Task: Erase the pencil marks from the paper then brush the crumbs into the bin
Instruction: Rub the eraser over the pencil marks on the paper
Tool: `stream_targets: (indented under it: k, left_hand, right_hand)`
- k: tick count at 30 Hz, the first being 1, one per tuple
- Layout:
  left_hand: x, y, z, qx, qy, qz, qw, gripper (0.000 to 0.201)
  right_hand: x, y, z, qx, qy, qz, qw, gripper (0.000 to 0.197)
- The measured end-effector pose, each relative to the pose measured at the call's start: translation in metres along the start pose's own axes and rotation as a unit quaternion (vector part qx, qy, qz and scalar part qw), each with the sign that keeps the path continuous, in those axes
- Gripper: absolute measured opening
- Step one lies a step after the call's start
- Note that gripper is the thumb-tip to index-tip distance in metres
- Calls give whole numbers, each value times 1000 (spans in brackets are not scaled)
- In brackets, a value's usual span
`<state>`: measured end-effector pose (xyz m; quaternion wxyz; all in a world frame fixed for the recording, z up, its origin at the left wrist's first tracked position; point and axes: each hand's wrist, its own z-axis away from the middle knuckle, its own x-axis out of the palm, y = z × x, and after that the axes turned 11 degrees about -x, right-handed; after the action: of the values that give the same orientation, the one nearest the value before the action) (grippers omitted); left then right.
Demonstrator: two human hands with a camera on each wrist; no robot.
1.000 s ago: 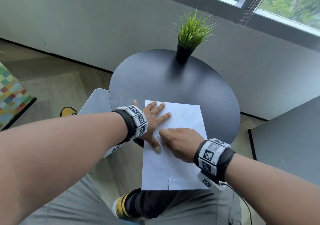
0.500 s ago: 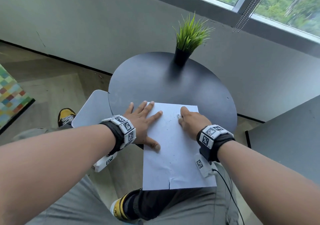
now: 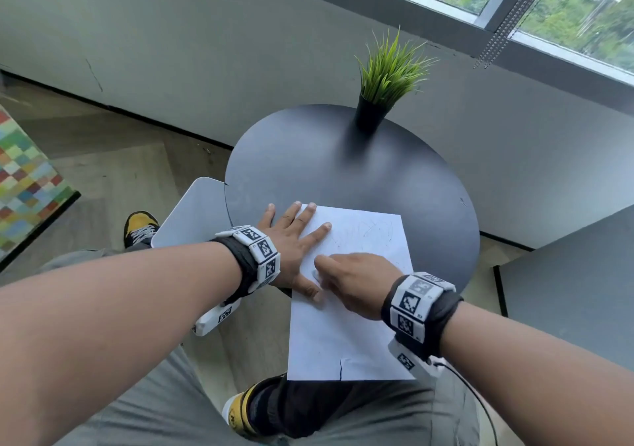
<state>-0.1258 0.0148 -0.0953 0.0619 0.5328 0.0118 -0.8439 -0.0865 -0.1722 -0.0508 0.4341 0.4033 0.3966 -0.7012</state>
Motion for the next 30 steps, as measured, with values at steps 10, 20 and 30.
stream_targets:
  k: [10, 20, 30]
  left_hand:
    - [0, 1, -1, 2, 4, -9, 1000, 138]
    - [4, -9, 4, -10, 21, 15, 1000, 136]
    - [-3, -8, 2, 1, 23, -12, 1000, 144]
  right_hand:
    - [-4, 2, -12, 42, 28, -11, 999, 14]
    - [-5, 56, 4, 239, 88, -32, 966, 21]
    - [-7, 42, 0, 249, 69, -18, 966, 16]
